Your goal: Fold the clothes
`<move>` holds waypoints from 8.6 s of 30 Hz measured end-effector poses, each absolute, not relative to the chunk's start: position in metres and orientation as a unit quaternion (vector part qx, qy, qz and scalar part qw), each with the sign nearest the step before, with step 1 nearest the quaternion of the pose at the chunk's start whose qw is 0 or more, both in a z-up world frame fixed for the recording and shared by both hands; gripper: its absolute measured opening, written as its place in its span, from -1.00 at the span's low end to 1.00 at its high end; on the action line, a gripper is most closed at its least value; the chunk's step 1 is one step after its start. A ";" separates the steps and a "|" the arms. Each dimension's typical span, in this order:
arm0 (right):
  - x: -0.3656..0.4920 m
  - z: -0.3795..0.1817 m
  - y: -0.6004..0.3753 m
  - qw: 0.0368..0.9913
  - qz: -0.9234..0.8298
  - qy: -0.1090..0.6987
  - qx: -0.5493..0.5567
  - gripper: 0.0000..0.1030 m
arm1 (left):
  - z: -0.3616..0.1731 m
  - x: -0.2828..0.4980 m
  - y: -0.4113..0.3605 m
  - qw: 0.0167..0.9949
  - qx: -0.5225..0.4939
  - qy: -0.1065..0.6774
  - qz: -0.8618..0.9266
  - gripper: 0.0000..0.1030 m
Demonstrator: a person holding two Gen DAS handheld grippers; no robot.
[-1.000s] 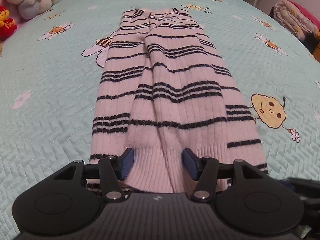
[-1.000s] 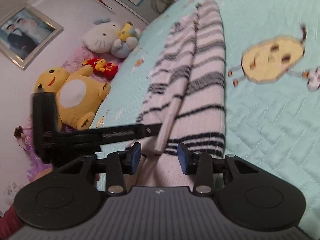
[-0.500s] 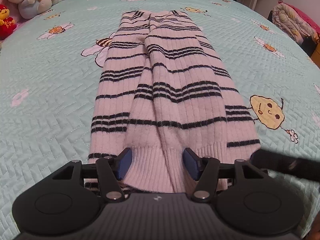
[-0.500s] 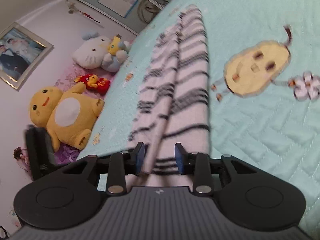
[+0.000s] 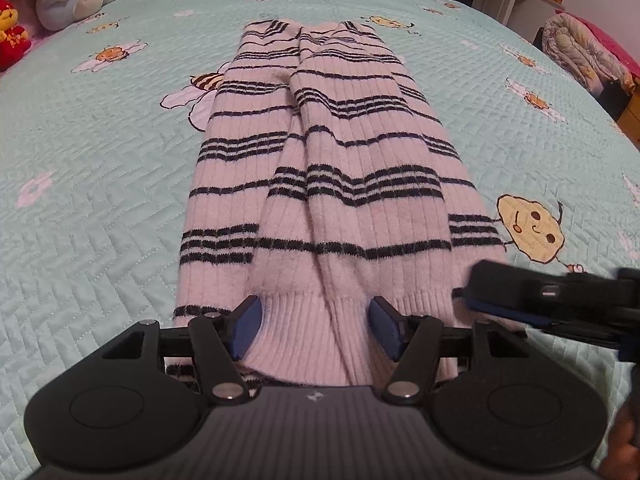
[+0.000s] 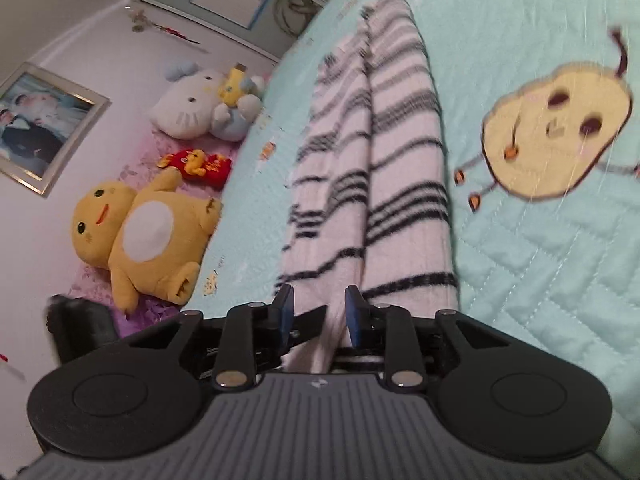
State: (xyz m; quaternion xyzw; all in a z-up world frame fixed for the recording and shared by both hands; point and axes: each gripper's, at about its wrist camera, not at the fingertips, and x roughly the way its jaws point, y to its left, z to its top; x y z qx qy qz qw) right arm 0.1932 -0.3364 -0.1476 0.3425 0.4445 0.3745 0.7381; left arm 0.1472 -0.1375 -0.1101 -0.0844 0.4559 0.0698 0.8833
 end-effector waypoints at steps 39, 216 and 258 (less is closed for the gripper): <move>0.146 -0.141 -0.334 0.767 0.389 0.452 0.237 -0.55 | -0.113 0.119 -0.128 0.868 -0.069 0.484 0.089 0.37; 0.092 -0.104 -0.399 0.766 0.406 0.442 0.229 0.19 | -0.111 0.006 -0.004 0.870 -0.322 0.372 -0.033 0.06; 0.094 -0.130 -0.352 0.785 0.402 0.446 0.155 -0.61 | -0.121 0.038 -0.078 0.904 -0.147 0.400 0.012 -0.54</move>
